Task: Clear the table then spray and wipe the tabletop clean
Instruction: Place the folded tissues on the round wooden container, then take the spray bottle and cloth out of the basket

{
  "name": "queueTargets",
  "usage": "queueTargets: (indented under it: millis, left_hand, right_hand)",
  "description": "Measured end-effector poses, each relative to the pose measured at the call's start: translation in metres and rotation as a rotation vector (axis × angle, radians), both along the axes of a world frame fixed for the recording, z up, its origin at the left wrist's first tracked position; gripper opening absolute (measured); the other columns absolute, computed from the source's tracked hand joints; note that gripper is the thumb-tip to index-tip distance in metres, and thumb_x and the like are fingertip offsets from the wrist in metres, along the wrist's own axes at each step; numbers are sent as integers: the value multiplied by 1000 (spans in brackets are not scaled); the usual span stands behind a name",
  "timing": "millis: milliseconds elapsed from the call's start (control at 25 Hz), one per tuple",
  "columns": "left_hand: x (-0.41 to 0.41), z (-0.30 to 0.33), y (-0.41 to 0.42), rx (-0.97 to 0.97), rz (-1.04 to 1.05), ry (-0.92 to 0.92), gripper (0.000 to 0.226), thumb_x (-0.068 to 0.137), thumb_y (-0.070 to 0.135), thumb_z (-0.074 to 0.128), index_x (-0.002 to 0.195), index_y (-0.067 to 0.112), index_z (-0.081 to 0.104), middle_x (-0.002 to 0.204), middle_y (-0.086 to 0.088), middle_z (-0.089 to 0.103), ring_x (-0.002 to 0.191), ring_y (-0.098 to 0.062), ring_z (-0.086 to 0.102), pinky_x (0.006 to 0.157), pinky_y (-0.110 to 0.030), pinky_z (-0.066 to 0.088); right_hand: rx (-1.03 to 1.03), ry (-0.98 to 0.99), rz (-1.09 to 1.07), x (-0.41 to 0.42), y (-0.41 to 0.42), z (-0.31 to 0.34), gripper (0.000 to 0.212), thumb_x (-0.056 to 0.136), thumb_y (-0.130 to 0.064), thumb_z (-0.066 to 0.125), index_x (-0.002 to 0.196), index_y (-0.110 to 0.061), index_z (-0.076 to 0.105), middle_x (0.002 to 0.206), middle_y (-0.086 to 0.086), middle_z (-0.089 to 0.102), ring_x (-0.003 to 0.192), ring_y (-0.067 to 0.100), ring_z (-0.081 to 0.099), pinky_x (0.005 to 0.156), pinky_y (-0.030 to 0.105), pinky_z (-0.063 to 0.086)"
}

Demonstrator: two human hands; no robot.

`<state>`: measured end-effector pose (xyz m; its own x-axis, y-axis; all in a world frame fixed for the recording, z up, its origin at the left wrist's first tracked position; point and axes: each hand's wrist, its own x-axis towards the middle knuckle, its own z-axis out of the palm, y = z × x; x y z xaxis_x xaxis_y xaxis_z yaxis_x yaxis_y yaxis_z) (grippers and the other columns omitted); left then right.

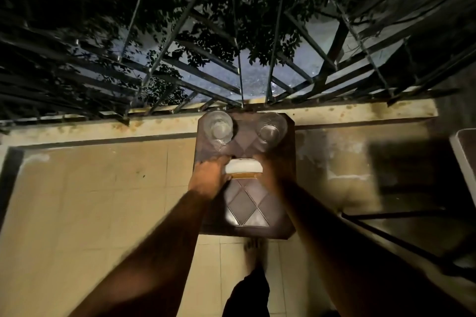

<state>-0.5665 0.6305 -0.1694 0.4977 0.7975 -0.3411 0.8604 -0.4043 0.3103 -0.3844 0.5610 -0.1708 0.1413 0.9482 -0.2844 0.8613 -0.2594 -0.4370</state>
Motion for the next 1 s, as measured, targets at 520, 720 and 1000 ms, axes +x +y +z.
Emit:
queueTargets:
  millis: [520,720,1000]
  left_hand:
    - [150,168,-116,200,-284,-225,33,87,37,58,115,19,60,112,-3,64,106,-24,57,91,-34,41]
    - [275,228,-220,213,-519,-378,37,90,38,55,123,21,58,118,-1,63,112,-22,55,96,-37,42]
    - [422,269,-382,196,-883,-437,39,90,41,53,125,23,57,125,1,60,114,-20,55,95,-36,42]
  right_hand:
    - [216,-66,-287,113,-128,169,39,80,-29,66,117,-21,64,121,4,64,115,26,55,97,38,41]
    - [354,-101,-585,215,-271,236,31,78,-32,67,107,-22,69,112,3,68,108,25,60,92,38,46]
    - [353,-235,-1030,305,-482,276,25,80,-31,68,100,-16,70,100,6,69,96,27,63,85,37,48]
